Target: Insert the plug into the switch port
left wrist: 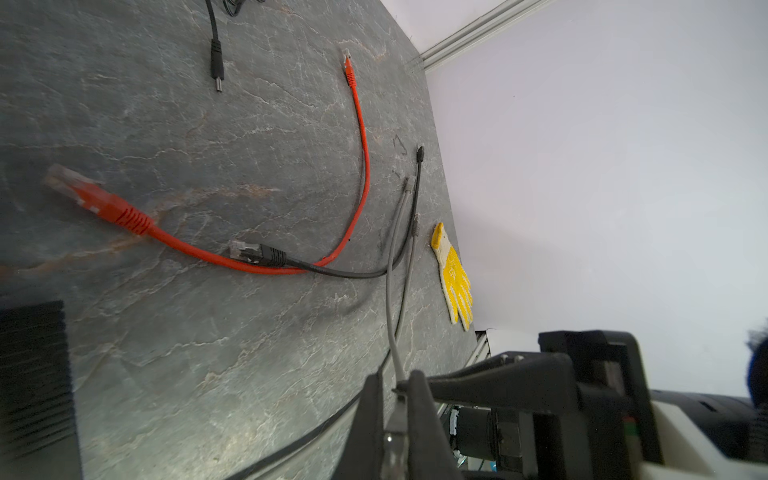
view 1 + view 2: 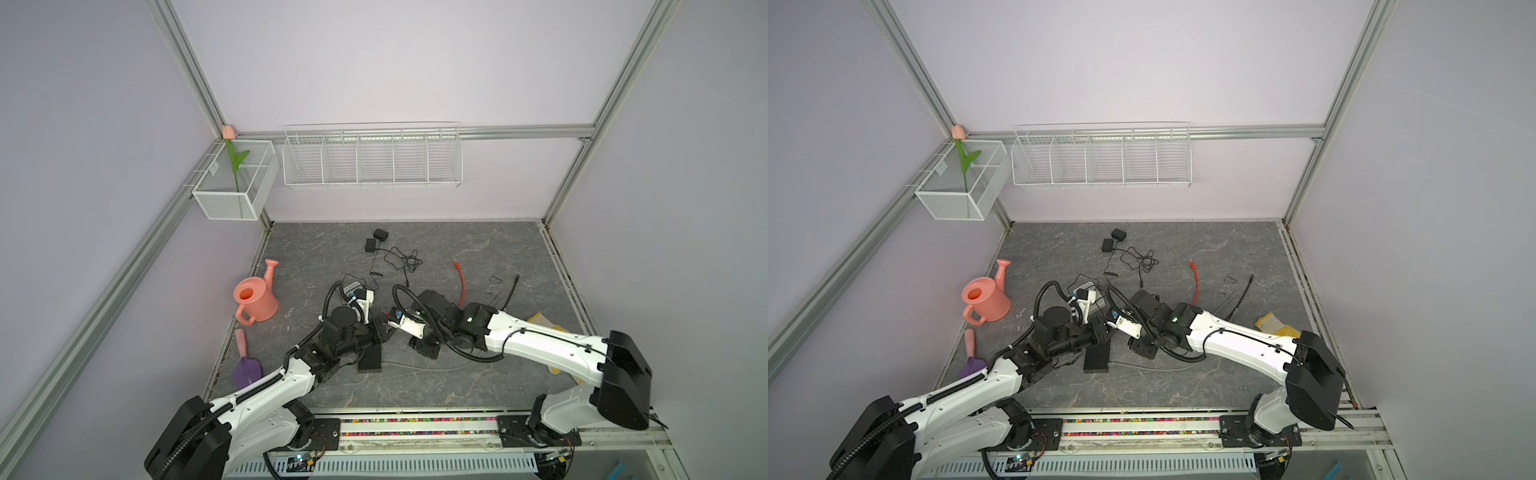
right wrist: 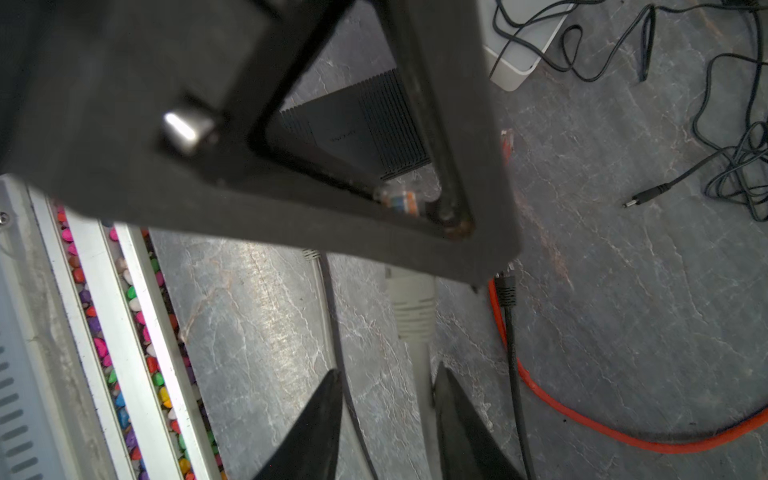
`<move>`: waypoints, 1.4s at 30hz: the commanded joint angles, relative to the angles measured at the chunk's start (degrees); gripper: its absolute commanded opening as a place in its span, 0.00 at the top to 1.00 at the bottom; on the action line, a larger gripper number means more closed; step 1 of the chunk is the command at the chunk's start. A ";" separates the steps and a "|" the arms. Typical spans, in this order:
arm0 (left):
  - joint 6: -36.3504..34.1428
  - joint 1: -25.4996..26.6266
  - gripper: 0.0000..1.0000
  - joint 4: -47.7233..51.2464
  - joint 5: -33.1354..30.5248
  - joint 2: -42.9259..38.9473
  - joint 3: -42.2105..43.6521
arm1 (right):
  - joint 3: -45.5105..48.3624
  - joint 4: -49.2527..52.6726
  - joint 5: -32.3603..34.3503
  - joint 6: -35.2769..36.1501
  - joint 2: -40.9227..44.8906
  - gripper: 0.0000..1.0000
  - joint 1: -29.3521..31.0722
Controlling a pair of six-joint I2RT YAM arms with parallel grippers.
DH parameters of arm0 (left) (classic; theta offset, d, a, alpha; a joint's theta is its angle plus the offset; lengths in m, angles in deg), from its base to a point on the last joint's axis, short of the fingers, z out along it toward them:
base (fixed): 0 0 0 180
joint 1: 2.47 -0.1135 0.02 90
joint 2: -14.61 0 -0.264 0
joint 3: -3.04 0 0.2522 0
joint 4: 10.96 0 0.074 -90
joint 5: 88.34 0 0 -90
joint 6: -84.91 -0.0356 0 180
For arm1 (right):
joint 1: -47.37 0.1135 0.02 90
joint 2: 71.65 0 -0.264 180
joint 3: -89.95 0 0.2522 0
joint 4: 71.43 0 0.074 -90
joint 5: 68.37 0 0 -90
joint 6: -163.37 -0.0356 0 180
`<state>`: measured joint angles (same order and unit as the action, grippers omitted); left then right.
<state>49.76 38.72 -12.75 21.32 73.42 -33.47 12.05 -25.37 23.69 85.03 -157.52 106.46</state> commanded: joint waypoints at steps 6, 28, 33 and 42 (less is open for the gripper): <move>-0.36 0.21 0.97 0.89 -0.38 -1.61 -1.11 | -3.53 -0.09 -1.16 2.30 -2.72 0.64 -0.16; -3.10 0.21 0.73 4.85 -0.18 -2.29 -1.71 | -2.88 -1.19 0.72 1.19 -1.87 0.94 -0.21; -9.51 -0.50 0.33 22.22 -9.85 -10.90 -5.46 | -3.19 0.70 3.21 1.65 -2.45 0.93 -0.22; -8.93 -15.08 0.30 28.29 -7.61 -18.36 1.52 | -4.14 3.86 7.81 2.40 -9.48 0.93 -0.13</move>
<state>41.63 25.89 11.44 12.42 53.39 -35.06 8.86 -24.54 28.74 86.32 -163.68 106.24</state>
